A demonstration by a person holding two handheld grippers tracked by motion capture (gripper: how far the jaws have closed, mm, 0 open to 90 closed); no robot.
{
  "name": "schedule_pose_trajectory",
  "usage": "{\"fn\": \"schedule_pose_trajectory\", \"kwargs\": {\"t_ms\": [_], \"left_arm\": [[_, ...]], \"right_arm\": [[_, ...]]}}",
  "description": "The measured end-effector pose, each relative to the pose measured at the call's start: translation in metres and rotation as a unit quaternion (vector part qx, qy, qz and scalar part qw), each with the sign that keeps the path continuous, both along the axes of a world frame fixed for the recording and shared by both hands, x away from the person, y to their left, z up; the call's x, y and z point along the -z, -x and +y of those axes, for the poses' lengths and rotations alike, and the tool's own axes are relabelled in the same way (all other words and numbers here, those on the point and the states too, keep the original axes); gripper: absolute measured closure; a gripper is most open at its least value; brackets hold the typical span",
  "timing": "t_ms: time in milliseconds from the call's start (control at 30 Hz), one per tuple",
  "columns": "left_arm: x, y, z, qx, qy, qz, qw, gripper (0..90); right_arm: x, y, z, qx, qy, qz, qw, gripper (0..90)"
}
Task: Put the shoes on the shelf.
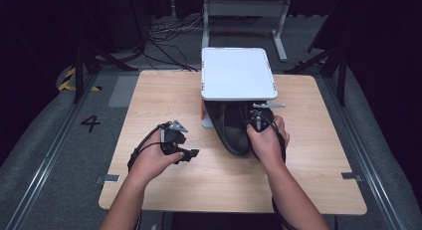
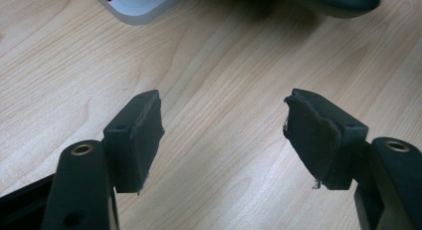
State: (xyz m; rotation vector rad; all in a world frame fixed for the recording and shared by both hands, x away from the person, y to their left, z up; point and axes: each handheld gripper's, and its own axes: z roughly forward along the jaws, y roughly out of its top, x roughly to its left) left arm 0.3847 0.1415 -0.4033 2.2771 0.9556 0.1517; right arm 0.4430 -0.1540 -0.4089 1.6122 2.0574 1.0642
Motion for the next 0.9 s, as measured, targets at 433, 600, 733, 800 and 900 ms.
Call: {"fn": "schedule_pose_trajectory", "kwargs": {"t_ms": [433, 600, 733, 800, 900], "left_arm": [[0.004, -0.003, 0.000, 0.000, 0.002, 0.010, 1.0000, 31.1], [0.006, -0.005, -0.001, -0.001, -0.002, 0.012, 0.9999, 30.9], [0.007, -0.006, -0.005, -0.005, -0.015, 0.022, 0.9996, 29.1], [0.006, -0.007, -0.007, -0.004, -0.014, 0.020, 0.9997, 29.2], [0.003, -0.007, -0.011, -0.001, -0.016, 0.023, 0.9996, 29.3]], "right_arm": [[0.030, -0.014, 0.010, -0.015, 0.010, 0.004, 0.9998, 68.4], [0.027, -0.009, 0.005, -0.021, -0.007, -0.019, 0.9996, 49.8], [0.015, -0.002, -0.002, -0.048, 0.007, -0.038, 0.9981, 43.3], [0.006, 0.004, -0.009, -0.056, 0.006, -0.052, 0.9971, 41.9], [-0.005, 0.018, -0.022, -0.081, 0.019, -0.065, 0.9944, 41.2]]}}
